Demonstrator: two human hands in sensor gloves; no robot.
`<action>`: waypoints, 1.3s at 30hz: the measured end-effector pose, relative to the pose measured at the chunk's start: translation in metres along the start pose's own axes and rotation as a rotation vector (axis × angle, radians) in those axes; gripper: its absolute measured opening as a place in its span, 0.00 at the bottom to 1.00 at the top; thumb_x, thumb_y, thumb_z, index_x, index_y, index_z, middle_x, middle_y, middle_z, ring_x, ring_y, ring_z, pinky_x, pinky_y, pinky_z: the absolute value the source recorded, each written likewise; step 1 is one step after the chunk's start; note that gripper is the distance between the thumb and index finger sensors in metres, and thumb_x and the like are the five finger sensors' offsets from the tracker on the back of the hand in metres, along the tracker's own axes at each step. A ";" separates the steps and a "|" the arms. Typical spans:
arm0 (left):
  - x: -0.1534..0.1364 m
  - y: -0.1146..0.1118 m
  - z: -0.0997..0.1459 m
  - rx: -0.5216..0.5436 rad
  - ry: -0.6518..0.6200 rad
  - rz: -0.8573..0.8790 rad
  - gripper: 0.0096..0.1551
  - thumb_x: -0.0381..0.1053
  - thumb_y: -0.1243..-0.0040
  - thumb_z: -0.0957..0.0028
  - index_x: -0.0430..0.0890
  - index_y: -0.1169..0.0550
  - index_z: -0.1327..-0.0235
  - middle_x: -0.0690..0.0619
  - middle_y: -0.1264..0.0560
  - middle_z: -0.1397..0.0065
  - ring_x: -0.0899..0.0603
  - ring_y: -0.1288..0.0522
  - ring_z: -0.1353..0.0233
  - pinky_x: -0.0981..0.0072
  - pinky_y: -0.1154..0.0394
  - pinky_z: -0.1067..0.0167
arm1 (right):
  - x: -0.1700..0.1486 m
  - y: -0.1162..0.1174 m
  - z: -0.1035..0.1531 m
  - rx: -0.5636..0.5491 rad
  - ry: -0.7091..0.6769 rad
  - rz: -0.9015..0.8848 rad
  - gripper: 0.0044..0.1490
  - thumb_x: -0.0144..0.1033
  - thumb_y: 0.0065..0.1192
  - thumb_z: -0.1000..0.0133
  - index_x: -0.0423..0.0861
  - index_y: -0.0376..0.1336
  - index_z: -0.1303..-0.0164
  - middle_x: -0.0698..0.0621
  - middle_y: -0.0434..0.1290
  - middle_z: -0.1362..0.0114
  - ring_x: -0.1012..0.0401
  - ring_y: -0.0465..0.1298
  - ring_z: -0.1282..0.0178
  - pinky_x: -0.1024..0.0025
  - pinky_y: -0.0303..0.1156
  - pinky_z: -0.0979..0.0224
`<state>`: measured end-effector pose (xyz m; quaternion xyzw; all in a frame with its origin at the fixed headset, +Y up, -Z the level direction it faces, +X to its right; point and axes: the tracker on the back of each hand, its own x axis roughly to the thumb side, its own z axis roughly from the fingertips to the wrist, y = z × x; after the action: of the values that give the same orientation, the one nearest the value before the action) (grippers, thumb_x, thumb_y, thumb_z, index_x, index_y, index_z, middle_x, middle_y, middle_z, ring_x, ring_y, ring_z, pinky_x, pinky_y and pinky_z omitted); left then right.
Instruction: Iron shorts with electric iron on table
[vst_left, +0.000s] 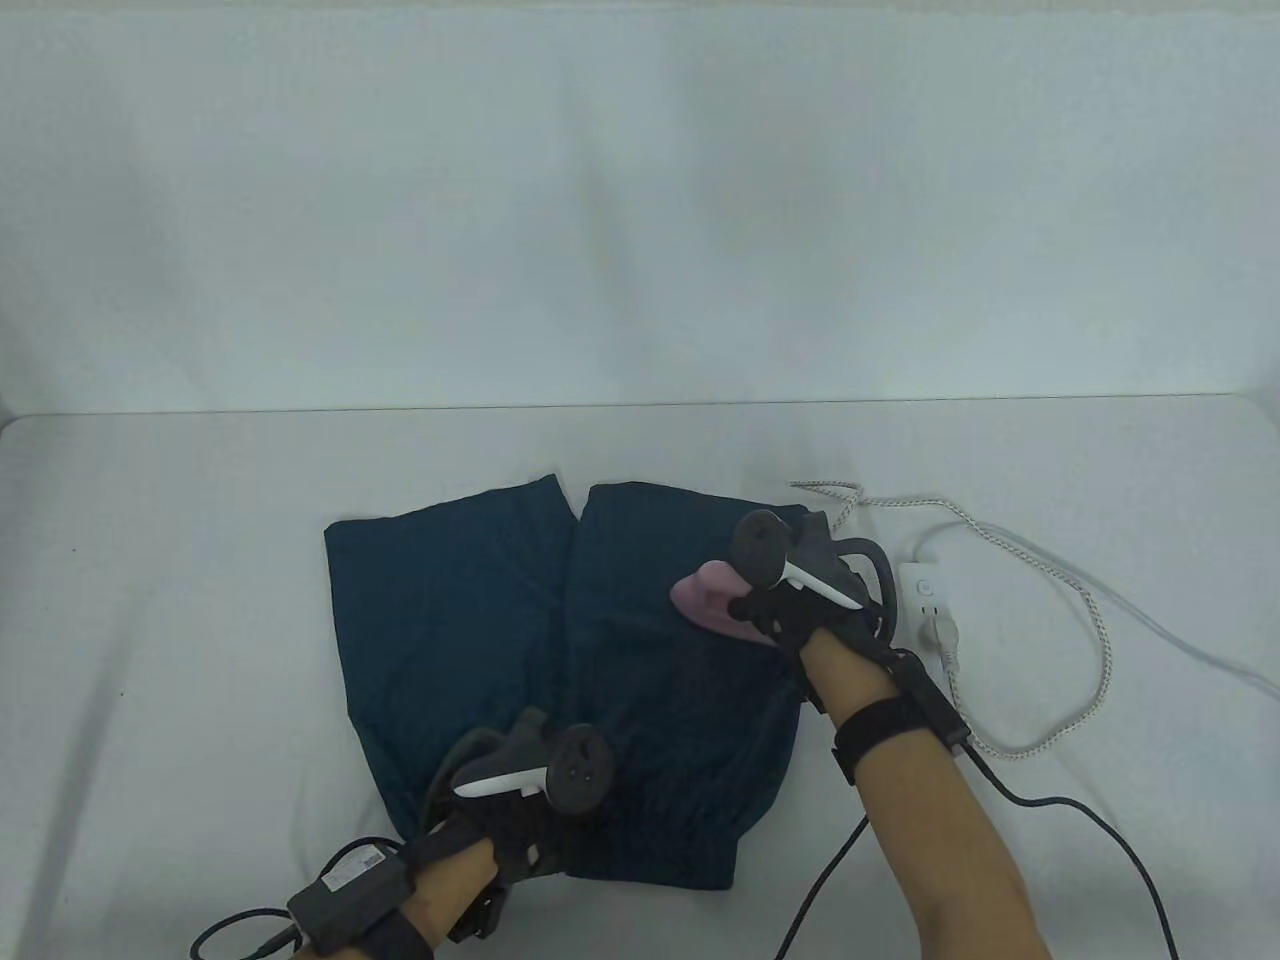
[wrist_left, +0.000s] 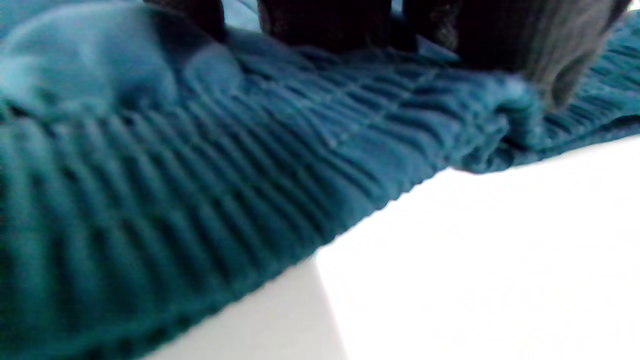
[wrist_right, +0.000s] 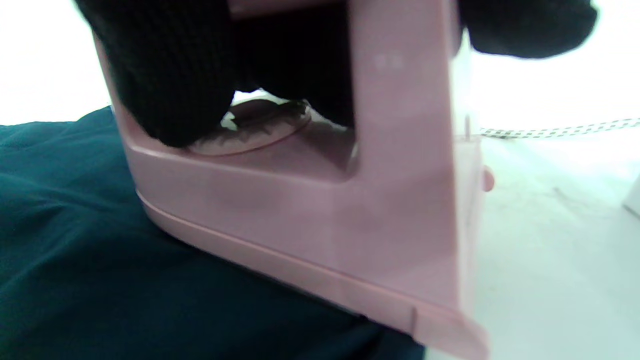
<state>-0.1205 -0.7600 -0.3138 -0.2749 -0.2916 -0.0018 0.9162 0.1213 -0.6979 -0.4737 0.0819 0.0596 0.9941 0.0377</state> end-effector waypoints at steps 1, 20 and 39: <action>0.000 0.000 0.000 0.000 0.001 0.000 0.43 0.66 0.36 0.52 0.68 0.40 0.23 0.60 0.43 0.21 0.47 0.38 0.27 0.36 0.43 0.25 | 0.001 0.001 -0.001 0.002 0.000 -0.011 0.37 0.55 0.79 0.53 0.61 0.64 0.35 0.62 0.77 0.43 0.65 0.82 0.51 0.56 0.79 0.55; -0.001 0.000 0.000 0.005 -0.002 0.010 0.43 0.66 0.35 0.53 0.68 0.39 0.23 0.60 0.43 0.21 0.47 0.38 0.27 0.36 0.43 0.25 | 0.109 0.010 -0.025 -0.003 -0.219 -0.029 0.38 0.55 0.78 0.53 0.61 0.64 0.33 0.62 0.77 0.43 0.66 0.82 0.51 0.56 0.79 0.56; -0.001 0.000 0.000 0.007 0.000 0.003 0.43 0.66 0.35 0.53 0.68 0.39 0.23 0.60 0.43 0.21 0.47 0.38 0.27 0.36 0.43 0.25 | 0.101 0.012 -0.005 0.006 -0.225 -0.007 0.39 0.56 0.78 0.53 0.62 0.63 0.32 0.62 0.77 0.43 0.66 0.82 0.51 0.57 0.79 0.57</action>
<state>-0.1212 -0.7602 -0.3148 -0.2721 -0.2911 0.0005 0.9172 0.0208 -0.7022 -0.4613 0.1928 0.0583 0.9783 0.0475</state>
